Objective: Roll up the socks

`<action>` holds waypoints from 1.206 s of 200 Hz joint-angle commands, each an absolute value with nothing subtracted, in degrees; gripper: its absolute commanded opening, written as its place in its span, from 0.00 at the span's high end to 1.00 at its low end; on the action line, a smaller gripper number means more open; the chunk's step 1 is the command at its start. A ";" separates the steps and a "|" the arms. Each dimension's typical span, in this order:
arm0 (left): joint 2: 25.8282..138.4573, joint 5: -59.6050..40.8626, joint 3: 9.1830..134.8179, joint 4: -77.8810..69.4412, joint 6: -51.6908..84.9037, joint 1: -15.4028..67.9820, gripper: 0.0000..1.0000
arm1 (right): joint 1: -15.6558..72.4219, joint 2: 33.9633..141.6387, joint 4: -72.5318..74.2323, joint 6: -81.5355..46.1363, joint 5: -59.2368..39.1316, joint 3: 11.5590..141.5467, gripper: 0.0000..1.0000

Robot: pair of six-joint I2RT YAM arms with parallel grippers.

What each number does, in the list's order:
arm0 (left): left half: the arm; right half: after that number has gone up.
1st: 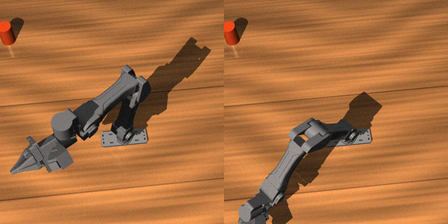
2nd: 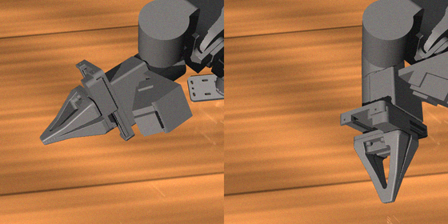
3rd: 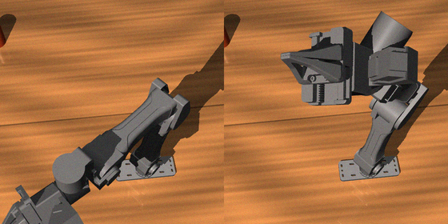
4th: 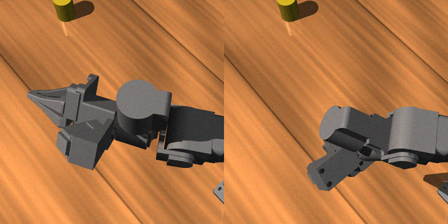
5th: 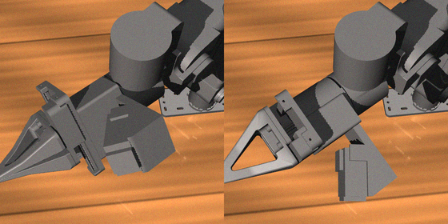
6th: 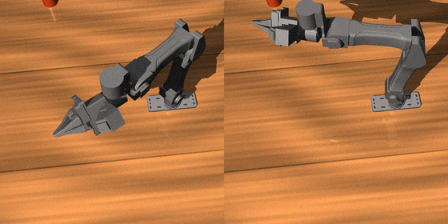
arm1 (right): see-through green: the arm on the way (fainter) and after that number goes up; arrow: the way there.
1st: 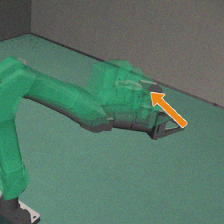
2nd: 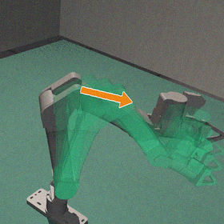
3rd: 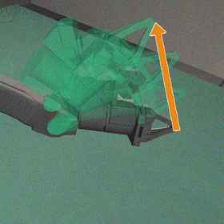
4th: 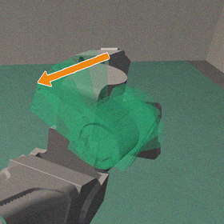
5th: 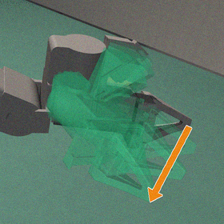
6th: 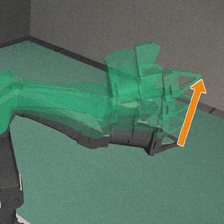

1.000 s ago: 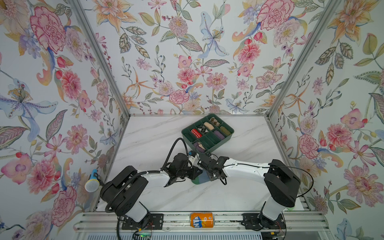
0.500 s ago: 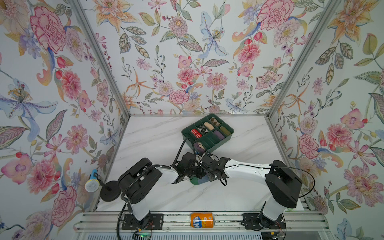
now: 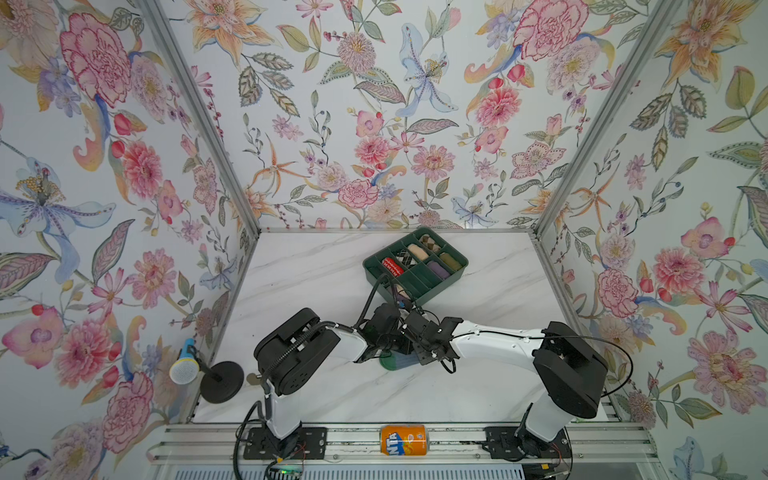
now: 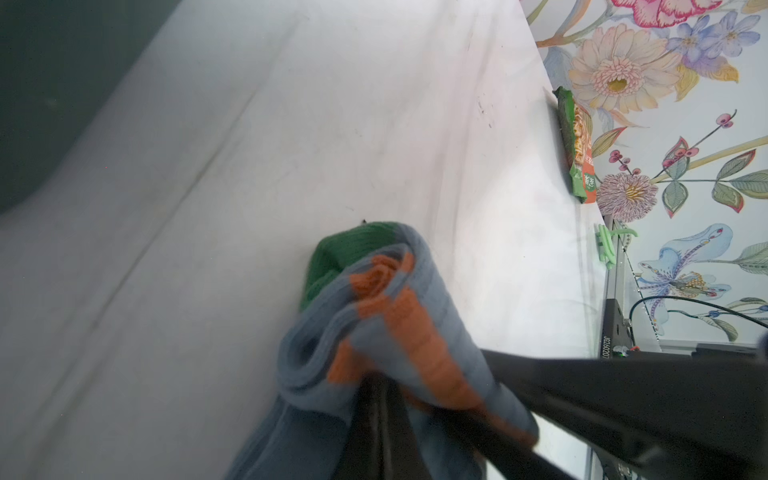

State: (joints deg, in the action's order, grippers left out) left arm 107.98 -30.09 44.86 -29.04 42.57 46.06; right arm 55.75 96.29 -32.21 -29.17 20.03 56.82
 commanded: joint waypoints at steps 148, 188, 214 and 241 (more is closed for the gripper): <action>112.32 -27.95 45.26 -21.48 37.66 48.60 1.00 | 39.25 74.87 -17.92 -31.31 5.85 38.44 0.56; 111.77 -27.86 44.91 -21.36 37.69 48.63 1.00 | 38.67 77.36 -16.77 -32.27 7.39 37.76 0.61; 111.09 -27.69 44.65 -21.35 37.65 48.60 1.00 | 38.50 79.20 -14.99 -32.43 6.37 37.31 0.62; 110.68 -27.86 44.74 -21.23 37.57 48.63 1.00 | 38.50 80.60 -12.78 -32.44 4.46 36.85 0.64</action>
